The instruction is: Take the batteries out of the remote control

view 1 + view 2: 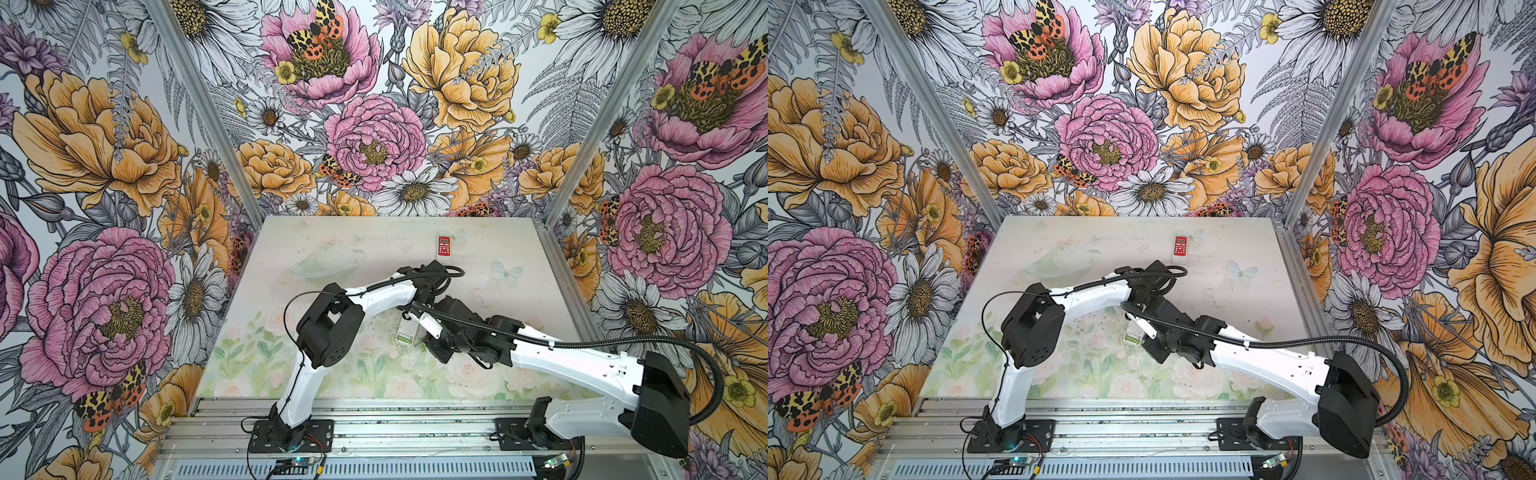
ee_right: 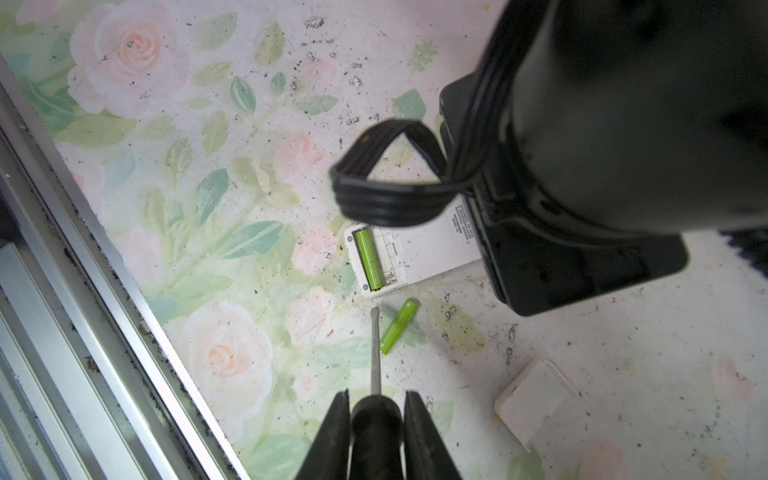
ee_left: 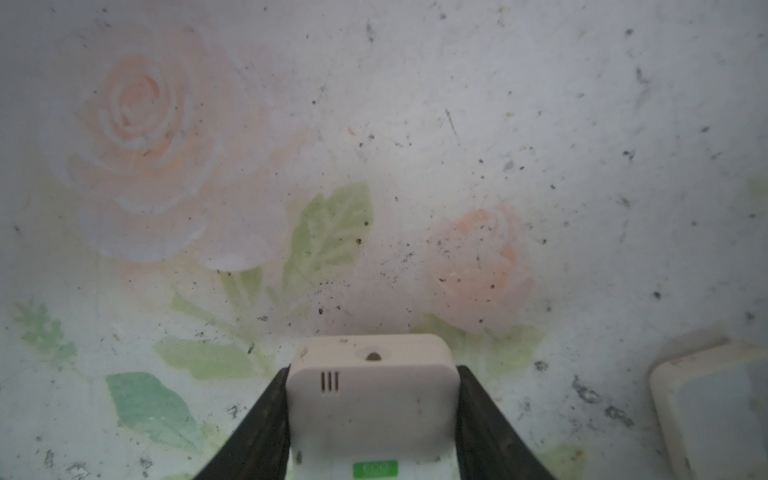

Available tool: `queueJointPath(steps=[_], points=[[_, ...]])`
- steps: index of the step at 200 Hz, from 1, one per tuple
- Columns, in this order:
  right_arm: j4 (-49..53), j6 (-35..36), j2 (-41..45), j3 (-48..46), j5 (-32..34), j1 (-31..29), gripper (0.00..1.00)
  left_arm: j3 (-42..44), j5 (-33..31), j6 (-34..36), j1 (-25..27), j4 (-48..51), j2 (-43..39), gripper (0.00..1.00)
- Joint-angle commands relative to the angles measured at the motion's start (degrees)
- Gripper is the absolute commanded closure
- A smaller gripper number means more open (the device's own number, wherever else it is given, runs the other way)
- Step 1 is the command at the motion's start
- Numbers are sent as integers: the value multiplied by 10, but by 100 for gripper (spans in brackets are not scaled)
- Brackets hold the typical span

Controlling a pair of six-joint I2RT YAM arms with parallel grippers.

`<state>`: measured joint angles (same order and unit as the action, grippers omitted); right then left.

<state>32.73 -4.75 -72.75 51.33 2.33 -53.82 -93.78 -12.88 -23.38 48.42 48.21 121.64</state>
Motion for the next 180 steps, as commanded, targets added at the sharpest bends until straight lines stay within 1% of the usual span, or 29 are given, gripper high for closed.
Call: queueJointPath(steps=[1, 32, 49, 65, 75, 100, 105, 109, 114, 116, 121, 143, 180], points=[[-32, -6, 8, 35, 28, 7, 100, -13, -13, 9, 9, -1, 9, 69], [-44, -8, 7, 40, 23, 7, 100, -13, -10, 6, 8, -2, 10, 69], [-49, -10, 7, 41, 12, 7, 100, -12, -5, 4, 6, -2, 9, 65], [-50, -11, 8, 38, 13, 7, 100, -9, 5, -5, -1, -2, 7, 53], [-50, -11, 12, 34, 14, 7, 100, -6, 5, -9, -2, -2, 2, 43], [-45, -13, 24, 24, 13, 7, 100, -1, 5, -16, -10, -3, -12, 28], [-42, -12, 25, 22, 12, 7, 100, -1, 23, -18, -12, -2, -14, 25], [-41, -12, 26, 22, 10, 7, 100, 0, 26, -20, -14, -2, -16, 18], [-38, -12, 28, 22, 10, 7, 100, 1, 29, -23, -17, -3, -19, 13], [-37, -12, 28, 22, 10, 7, 100, 2, 30, -24, -19, -3, -20, 9], [-36, -12, 29, 22, 11, 7, 100, 3, 32, -27, -21, -3, -23, 6], [-27, -8, 31, 26, 15, 7, 100, 10, 46, -36, -32, -4, -38, 2], [-12, -2, 25, 39, 5, 8, 100, 48, 72, -66, -61, -21, -93, 1]])
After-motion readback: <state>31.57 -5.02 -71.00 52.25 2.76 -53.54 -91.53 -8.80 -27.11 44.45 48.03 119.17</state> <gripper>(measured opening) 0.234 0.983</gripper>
